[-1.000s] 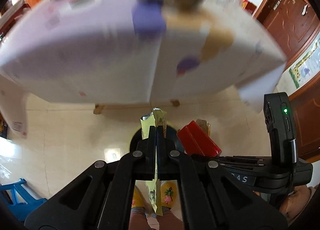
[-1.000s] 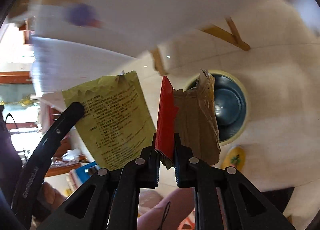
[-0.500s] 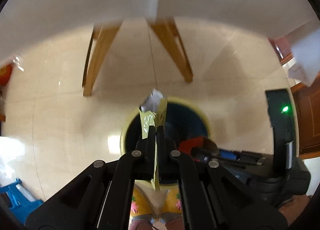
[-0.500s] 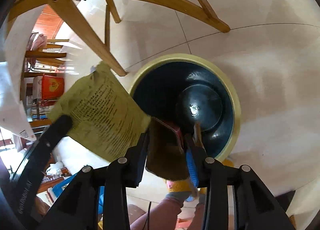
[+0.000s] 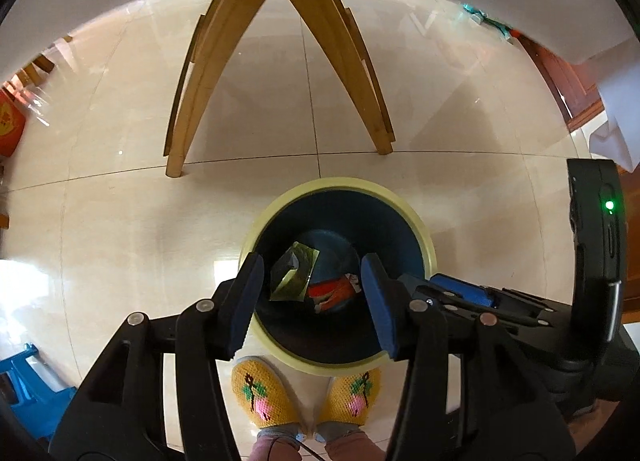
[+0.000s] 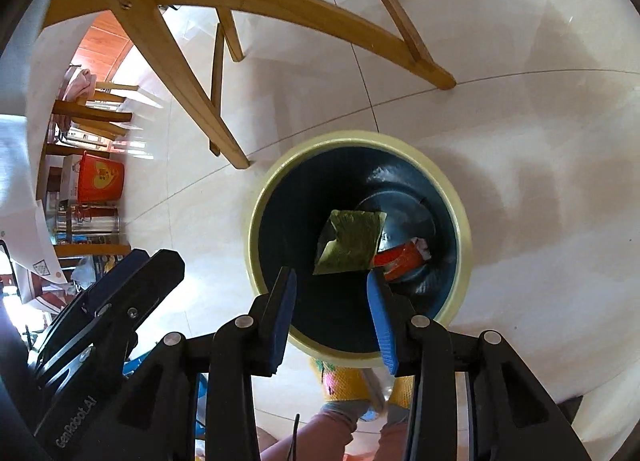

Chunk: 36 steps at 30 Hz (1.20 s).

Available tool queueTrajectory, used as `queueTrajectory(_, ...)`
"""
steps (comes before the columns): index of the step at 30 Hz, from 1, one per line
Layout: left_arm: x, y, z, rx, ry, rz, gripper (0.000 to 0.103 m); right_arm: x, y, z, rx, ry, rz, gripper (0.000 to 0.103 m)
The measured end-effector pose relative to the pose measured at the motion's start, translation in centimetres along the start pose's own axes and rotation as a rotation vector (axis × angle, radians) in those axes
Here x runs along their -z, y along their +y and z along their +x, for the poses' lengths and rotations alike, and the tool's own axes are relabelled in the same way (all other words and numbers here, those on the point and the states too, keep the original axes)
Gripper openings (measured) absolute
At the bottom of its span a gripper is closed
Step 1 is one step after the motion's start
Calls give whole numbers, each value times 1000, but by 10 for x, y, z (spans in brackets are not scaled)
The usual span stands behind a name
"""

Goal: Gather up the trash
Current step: 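Open both tools to drop the packet and red box into the bin, then raise both tools back over the table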

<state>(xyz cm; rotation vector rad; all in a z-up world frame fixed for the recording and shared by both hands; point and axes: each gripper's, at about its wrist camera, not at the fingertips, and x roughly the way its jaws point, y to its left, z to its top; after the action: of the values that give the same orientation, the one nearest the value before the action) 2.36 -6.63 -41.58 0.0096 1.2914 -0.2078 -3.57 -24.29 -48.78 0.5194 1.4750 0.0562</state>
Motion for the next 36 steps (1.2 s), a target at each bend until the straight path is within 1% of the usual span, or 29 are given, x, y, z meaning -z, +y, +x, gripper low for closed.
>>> queueTrajectory(1,8,0,-9,-1,-2,-2,47,0,2,-6,2,-7,1,37)
queueTrajectory(4,10,0,-31,-8,-2,-6,47,4,7,-26,4,-20,9,37)
queueTrajectory(11,0,7,-75,-20,3,-10,47,14,24,-80,-1,-39,31,37)
queueTrajectory(18,-16,5,-136,-18,-7,-9,47,21,53,-158,0,-75,15,37)
queueTrajectory(23,-24,2,-189,-12,-34,-6,47,26,76,-212,8,-91,-15,37)
queueTrajectory(30,-32,7,-266,3,-80,-24,47,35,115,-295,-4,-139,-79,37)
queueTrajectory(36,-48,11,-331,-25,-153,-19,48,33,144,-365,-23,-202,-135,37)
